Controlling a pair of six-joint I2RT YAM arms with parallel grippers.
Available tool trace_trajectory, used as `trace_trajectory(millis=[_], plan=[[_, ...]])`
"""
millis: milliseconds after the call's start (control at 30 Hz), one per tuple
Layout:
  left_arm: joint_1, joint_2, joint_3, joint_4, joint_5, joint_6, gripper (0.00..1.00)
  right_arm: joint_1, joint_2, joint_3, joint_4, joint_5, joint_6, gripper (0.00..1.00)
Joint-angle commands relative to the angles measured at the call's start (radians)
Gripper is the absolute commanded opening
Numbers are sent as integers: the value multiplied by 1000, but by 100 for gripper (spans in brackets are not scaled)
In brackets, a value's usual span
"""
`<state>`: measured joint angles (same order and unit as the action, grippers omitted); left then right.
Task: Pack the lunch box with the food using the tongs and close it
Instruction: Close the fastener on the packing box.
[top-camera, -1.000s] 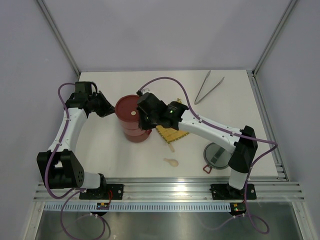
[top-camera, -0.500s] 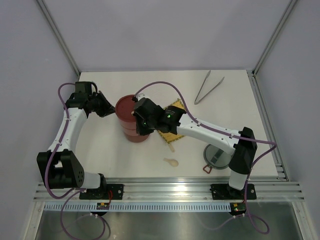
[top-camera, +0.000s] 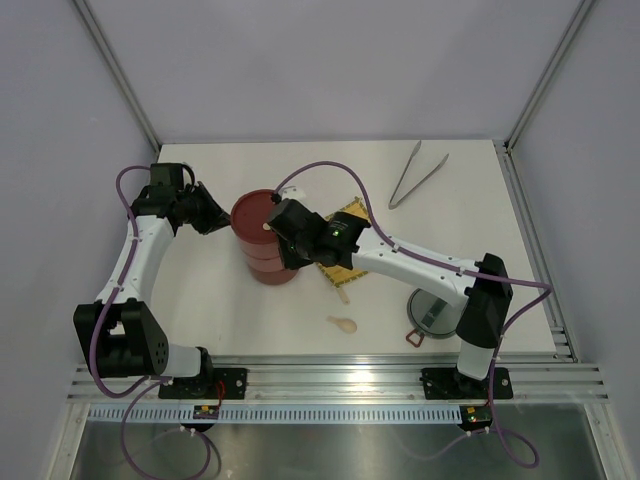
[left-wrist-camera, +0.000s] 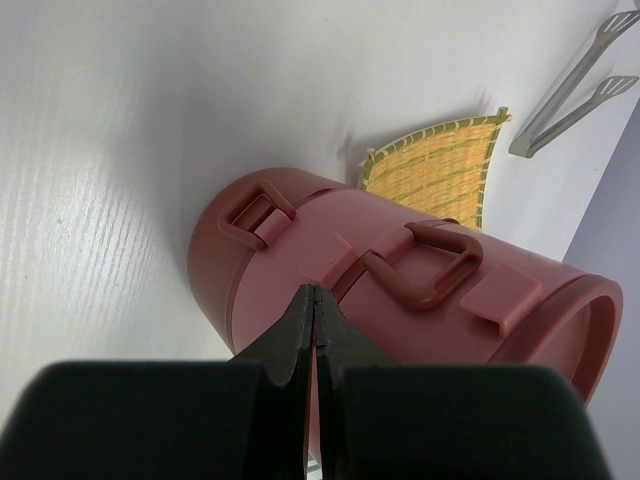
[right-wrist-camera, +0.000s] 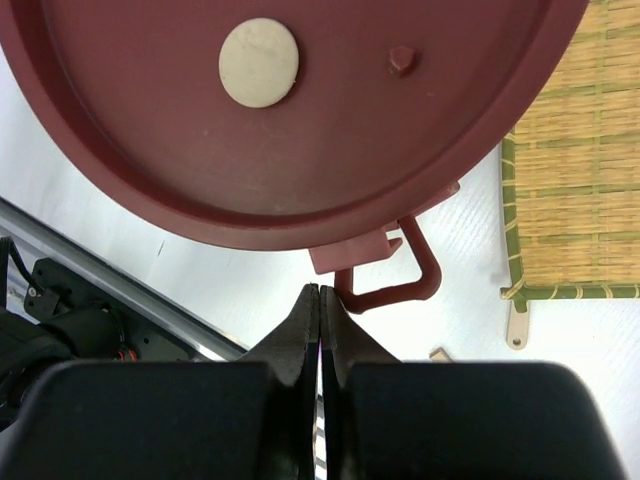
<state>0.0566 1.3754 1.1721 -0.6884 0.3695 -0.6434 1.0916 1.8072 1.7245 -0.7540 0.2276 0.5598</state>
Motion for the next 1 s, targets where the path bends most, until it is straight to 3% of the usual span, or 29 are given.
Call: trace_trajectory(millis=[0,333,733,967], plan=[[-1,-19,14,21,-3,16,0,1,4,32,-24,76,17,0],[-1,-24,15,21,-1,16,0,1,1,29,-22,90,15,0],[-1,-19,12,23,-3,16,0,20,7,13,36,-16,-52,0],[-1,-19,14,21,-4,17,0,44,70,75,-16,88,-64,0]])
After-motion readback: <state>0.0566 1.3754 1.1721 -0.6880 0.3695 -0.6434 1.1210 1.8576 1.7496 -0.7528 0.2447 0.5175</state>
